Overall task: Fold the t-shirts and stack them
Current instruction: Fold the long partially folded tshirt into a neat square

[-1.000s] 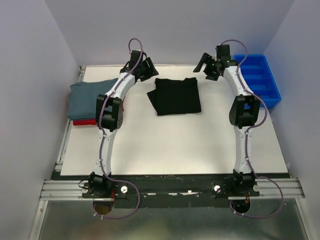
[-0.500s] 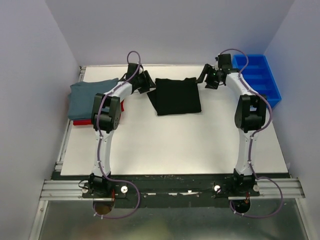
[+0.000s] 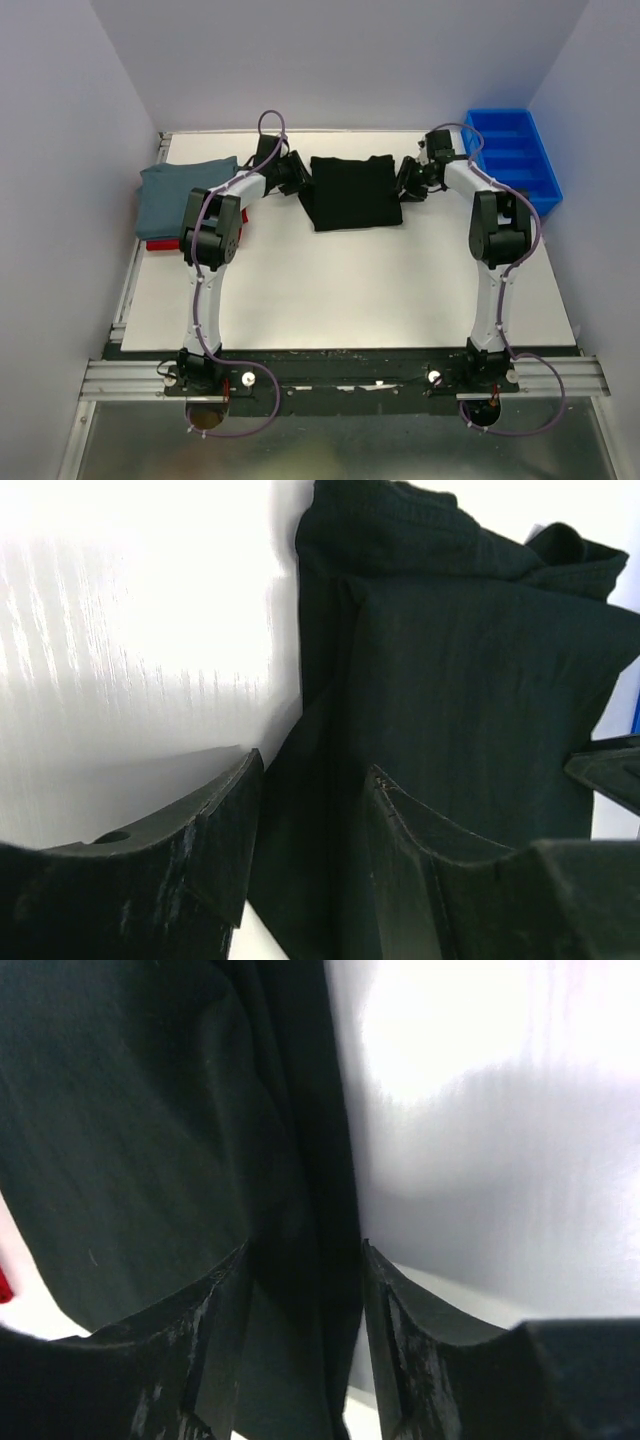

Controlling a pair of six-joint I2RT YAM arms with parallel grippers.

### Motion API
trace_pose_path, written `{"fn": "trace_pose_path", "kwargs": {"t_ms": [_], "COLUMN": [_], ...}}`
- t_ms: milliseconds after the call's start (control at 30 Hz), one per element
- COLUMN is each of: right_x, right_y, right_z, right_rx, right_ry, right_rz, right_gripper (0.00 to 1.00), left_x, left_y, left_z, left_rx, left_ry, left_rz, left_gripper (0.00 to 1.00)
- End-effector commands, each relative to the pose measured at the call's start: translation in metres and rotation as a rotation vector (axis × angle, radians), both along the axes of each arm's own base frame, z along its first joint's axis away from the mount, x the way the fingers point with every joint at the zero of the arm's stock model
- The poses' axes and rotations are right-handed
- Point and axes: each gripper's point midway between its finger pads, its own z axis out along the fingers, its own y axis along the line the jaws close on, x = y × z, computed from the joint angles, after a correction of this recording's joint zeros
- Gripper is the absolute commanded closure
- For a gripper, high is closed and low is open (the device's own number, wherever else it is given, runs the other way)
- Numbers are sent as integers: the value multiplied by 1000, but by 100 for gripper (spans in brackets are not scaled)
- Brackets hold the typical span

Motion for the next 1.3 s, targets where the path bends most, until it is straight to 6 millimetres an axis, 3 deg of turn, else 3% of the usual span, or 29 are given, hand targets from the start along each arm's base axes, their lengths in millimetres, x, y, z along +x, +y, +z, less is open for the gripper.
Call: {"fn": "trace_pose_path", "kwargs": {"t_ms": [0,133,167,300,367,433,600,733,1133,1267], "right_x": [-11,-19,-21,-29,-37,-47,-75,-107,-243,-283], "right_y": [16,20,20,24,24,24,25,22,11,7], "right_z": [7,9,8,8,7,6,10,10,-3,-4], "right_rx": [39,56,56,62,59,57,67,42,43,42], "right_ry": [-8,-11,-10,1,8,17,27,49,108,129], "right_rz": [43,54,57,67,69,61,57,31,70,63], "right_gripper": [48,62,63,84,91,99,99,99,99,99], "left_x": [-16,-24,-26,-33,-37,-47,-70,-103,-229,-264], "left_y": [-9,-10,-12,-11,-11,-10,-3,3,3,4], "left_z": [18,22,23,15,16,18,31,29,8,16], "left_rx": [-16,-42,-50,-43,-49,-49,-27,-11,76,104], "left_ry": [-21,-27,-29,-15,-18,-11,-46,-32,50,53], "left_rz": [-36,-40,-48,-56,-60,-62,-63,-63,-121,-115], "left_gripper": [48,55,63,93,98,100,100,100,100,100]}}
